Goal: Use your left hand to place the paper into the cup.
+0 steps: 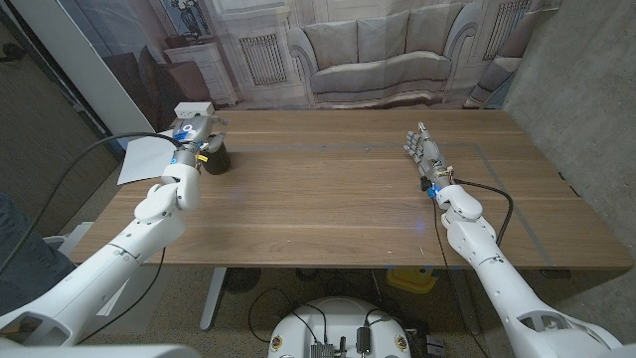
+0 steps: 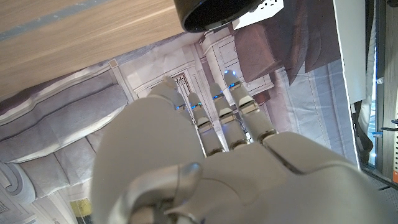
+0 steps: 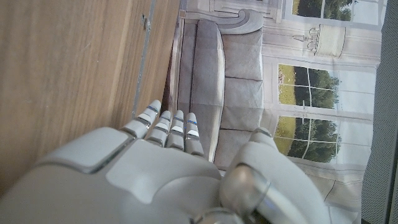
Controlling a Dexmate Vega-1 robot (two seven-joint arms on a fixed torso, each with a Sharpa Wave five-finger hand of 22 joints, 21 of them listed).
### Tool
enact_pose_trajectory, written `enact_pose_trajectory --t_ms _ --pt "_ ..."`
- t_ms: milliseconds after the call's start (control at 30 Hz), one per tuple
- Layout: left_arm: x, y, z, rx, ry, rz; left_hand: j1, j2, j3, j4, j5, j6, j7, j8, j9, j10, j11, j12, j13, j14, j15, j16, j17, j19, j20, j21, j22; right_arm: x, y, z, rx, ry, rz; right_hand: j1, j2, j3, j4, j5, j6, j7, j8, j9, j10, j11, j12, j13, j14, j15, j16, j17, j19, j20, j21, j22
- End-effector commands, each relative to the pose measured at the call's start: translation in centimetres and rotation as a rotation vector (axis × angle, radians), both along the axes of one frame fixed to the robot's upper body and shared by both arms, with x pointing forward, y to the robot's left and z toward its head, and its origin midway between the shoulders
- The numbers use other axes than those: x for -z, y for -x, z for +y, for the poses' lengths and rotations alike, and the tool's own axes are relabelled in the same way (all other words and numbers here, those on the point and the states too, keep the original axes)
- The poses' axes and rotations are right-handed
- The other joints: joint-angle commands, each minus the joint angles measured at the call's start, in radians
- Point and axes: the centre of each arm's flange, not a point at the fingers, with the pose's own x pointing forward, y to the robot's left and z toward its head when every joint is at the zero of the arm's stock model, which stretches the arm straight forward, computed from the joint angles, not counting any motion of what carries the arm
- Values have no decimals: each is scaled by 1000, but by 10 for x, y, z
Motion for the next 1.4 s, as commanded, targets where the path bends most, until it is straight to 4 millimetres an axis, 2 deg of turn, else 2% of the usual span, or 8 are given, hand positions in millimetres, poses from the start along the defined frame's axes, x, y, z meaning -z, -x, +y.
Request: enact_pose_trajectory --t_ms 33,400,567,667,867,1200,1400 --pt "-7 6 -8 15 -20 -15 -9 0 -1 5 -3 -9 0 -3 -1 -5 1 0 2 -15 -139 -1 2 -9 8 3 0 1 6 -3 7 -1 -7 7 3 1 -2 1 5 0 1 6 9 1 -3 2 6 -2 1 3 8 -22 0 6" --pt "-16 20 -5 5 -15 -37 -41 -15 -14 19 -4 -21 -2 -3 -2 -34 -5 -4 1 -43 -139 -1 0 -35 15 2 0 2 8 0 5 2 -9 7 4 1 -2 1 5 0 0 6 8 1 -3 2 6 -1 1 3 8 -22 -2 6" --pt "-22 27 -3 9 -10 -53 -69 -27 -28 31 -6 -32 -7 -4 -3 -45 -4 -3 1 -52 -136 1 -1 -46 12 2 0 2 9 1 6 -1 -11 7 4 1 -3 1 5 -1 1 6 9 1 -3 2 7 -2 1 3 9 -22 -2 6" --pt "-24 31 -2 3 -4 -62 -105 -45 -48 46 -5 -30 -12 -2 -4 -41 -8 1 0 -56 -138 3 -1 -49 11 4 0 2 10 2 6 0 -14 6 4 0 -3 0 5 -1 1 6 9 0 -3 2 7 -1 1 3 8 -22 -3 6" --pt "-28 36 1 4 4 -71 -139 -59 -66 62 -1 -35 -8 -2 -6 -49 -9 0 -1 -63 -136 4 -1 -56 12 4 0 3 11 2 7 3 -15 6 4 0 -3 0 4 -1 0 6 9 1 -3 2 6 -1 1 3 9 -23 -4 6" --pt "-36 45 3 11 23 -84 -188 -62 -84 89 7 -52 -12 -7 -7 -65 -2 -2 -2 -85 -127 1 -1 -67 29 4 0 2 13 4 7 1 -16 6 4 -1 -3 0 5 -1 1 6 8 2 -3 2 6 -1 1 3 9 -23 -5 6" --pt "-38 48 3 6 13 -86 -203 -65 -91 96 9 -56 -11 -7 -7 -74 1 -3 -2 -88 -126 2 -1 -72 33 4 0 3 14 4 8 1 -19 6 4 -1 -4 0 4 -1 0 6 10 0 -2 2 6 -1 1 3 10 -23 -6 6"
